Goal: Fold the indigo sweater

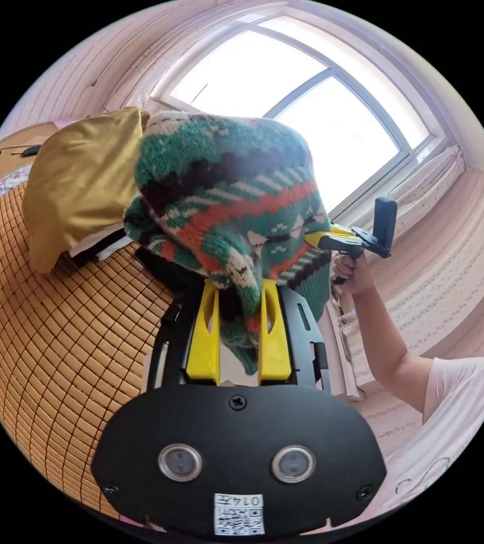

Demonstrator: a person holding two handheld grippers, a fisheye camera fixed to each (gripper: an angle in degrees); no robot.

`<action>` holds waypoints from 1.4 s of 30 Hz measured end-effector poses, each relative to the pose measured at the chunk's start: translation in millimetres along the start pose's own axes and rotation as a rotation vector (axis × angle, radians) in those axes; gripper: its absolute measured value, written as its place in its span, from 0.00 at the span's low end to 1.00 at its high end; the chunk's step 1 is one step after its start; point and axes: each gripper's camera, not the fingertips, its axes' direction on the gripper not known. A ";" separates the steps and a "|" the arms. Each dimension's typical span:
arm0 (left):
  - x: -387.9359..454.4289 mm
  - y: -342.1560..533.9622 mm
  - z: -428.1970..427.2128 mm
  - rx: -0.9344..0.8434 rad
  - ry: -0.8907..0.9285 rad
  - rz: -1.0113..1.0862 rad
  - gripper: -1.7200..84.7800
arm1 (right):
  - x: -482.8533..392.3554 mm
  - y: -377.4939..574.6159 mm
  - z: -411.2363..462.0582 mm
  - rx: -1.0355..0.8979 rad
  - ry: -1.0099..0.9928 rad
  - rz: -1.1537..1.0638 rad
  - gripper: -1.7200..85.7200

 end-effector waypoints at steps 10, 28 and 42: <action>4.4 -58.8 174.9 -0.372 -0.260 0.009 0.10 | 91.3 38.3 153.5 0.062 -0.086 0.624 0.03; 53.1 317.5 -303.5 -0.028 -0.601 -0.361 0.08 | -217.7 98.1 193.8 0.080 -0.171 0.316 0.02; 146.8 601.3 -604.7 0.688 -0.885 -0.786 0.10 | -713.6 -25.4 313.2 -0.347 -0.610 -0.820 0.08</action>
